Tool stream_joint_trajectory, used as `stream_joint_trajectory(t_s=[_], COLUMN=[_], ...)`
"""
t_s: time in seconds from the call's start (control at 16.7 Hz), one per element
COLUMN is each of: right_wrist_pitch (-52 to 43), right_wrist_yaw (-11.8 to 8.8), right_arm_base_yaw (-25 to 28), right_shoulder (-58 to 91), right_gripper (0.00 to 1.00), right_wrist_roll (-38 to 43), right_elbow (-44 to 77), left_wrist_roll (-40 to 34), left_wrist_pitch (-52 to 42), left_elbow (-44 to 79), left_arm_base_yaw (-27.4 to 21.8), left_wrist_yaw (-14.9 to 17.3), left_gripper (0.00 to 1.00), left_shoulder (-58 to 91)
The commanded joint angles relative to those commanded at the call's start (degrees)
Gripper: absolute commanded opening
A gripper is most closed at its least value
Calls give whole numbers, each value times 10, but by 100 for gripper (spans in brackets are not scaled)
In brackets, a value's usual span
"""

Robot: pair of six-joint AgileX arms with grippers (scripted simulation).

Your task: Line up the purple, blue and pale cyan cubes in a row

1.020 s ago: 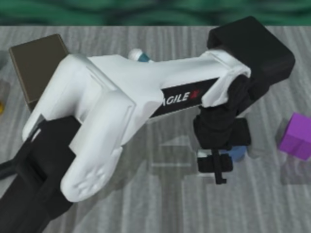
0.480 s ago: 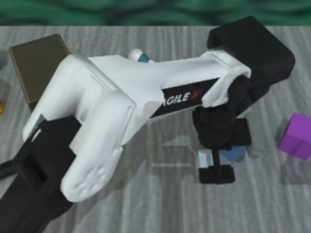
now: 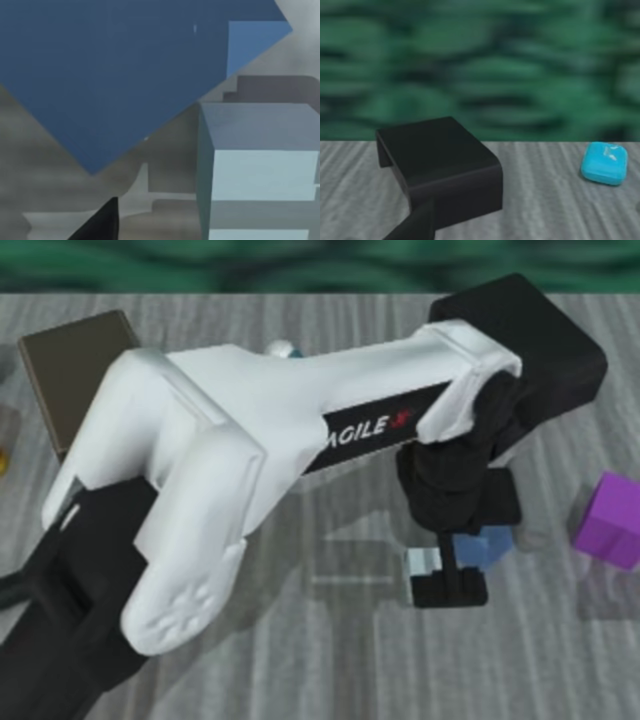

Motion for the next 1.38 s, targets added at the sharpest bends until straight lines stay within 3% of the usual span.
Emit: stream_joint_trajectory(t_s=[0.3,0.78,1.08,1.38], right_wrist_pitch=[0,-19,-107,-243], right_wrist_yaw=[0,-1,-1,0], right_arm_base_yaw=[0,10,47,99], right_shoulder=[0,30,182,441], right_gripper=[100,100,100,100], right_wrist_roll=[0,-5,-25,-56], right_elbow=[0,29,166,360], left_wrist_roll=[2,-8,-62,-149], left_wrist_pitch=[-92,-75,19,173], left_elbow=[68,40,-120,-394], left_arm_base_yaw=[6,19,101,225], left_wrist_yaw=[1,-1,-8,-15], left_gripper=[100,100,100,100], left_shoulder=[-19,-54,-232,-545])
